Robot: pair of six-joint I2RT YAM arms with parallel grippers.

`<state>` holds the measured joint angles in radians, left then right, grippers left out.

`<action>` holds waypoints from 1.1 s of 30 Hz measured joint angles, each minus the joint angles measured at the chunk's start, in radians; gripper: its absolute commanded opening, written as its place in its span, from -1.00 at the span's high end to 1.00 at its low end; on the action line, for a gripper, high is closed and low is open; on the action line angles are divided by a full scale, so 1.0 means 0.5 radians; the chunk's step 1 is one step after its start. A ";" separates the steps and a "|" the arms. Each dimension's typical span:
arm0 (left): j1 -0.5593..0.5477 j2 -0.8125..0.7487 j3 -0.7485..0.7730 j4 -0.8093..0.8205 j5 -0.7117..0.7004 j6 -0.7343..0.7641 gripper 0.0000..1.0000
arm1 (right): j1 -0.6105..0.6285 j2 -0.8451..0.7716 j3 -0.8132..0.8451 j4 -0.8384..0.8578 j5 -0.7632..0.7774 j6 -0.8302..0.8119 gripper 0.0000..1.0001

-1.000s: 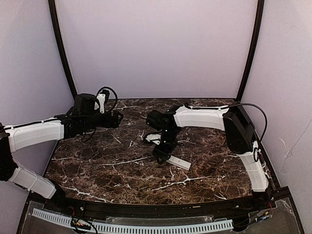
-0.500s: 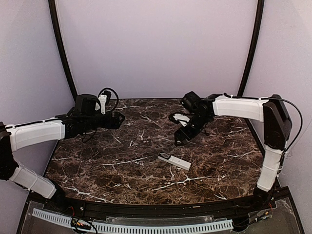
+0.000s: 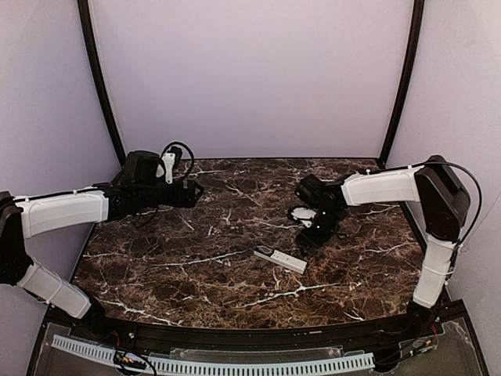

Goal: Load the batteries into the remote control
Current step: Move the remote control to the center of the board.

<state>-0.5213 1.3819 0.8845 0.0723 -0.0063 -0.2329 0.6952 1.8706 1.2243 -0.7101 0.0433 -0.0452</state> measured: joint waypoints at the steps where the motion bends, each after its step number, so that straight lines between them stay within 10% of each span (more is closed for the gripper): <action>1: 0.000 0.005 0.001 0.000 0.011 -0.001 -0.93 | 0.020 0.000 -0.013 -0.001 0.005 0.000 -0.68; 33: 0.001 0.230 0.222 -0.192 0.139 -0.130 -0.97 | 0.471 0.161 0.178 0.259 -0.571 0.169 -0.97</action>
<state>-0.5209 1.4971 0.9955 -0.0238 0.0631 -0.2981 0.9306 1.9511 1.3132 -0.5808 -0.2420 0.0391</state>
